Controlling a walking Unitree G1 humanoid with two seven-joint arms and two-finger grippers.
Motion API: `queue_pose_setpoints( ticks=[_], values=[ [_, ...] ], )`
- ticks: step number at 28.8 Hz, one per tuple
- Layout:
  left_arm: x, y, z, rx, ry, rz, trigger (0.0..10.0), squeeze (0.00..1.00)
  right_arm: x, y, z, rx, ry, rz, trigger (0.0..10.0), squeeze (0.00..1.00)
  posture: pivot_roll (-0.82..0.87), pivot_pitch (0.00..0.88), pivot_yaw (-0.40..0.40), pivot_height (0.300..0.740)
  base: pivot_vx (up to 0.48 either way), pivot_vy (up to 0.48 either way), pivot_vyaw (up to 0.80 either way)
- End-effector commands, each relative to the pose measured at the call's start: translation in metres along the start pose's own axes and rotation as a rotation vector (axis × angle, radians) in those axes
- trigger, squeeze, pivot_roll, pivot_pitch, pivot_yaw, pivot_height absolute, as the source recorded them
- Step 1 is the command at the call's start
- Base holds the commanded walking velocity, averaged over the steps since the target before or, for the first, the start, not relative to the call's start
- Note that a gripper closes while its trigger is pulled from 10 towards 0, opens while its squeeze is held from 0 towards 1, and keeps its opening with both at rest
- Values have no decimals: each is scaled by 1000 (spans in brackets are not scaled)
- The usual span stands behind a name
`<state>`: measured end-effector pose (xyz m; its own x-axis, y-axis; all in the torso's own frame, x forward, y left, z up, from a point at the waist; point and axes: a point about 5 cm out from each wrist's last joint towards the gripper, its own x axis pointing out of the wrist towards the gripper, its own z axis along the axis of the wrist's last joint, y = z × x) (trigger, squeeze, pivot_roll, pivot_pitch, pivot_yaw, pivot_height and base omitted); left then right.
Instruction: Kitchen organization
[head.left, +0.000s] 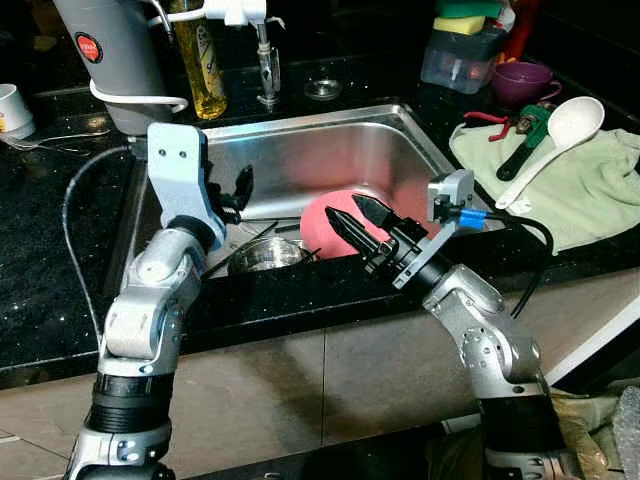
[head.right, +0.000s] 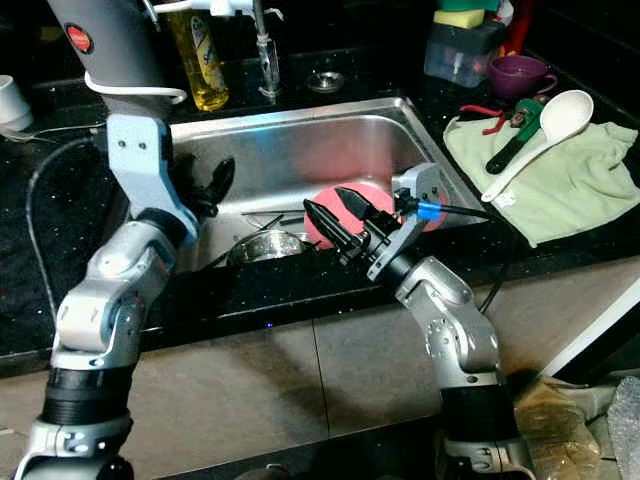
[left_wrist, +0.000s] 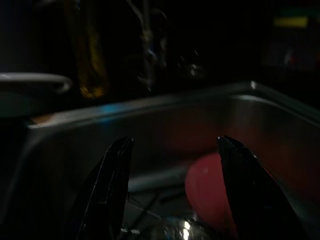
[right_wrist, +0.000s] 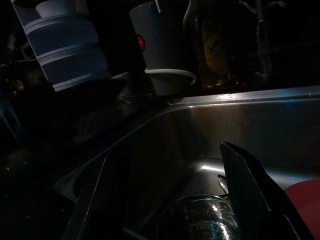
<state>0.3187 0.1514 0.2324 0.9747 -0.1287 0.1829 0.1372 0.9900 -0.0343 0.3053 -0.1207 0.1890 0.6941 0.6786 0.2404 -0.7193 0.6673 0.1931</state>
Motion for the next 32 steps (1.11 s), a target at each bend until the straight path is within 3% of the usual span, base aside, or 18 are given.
queue_pose_setpoints(
  ticks=[1, 32],
  values=[
    [-2, 5, 6, 24, -20, 49, 10000, 0, 2, -1, 0, -7, -4, 5, 10000, 0, -21, 27, 32, 740, 0, 311, 0],
    [-4, -4, 2, 12, 1, 51, 10000, 0, 3, -3, 3, -9, -27, 9, 10000, 0, -23, 14, 26, 740, 0, 328, 51]
  ],
)
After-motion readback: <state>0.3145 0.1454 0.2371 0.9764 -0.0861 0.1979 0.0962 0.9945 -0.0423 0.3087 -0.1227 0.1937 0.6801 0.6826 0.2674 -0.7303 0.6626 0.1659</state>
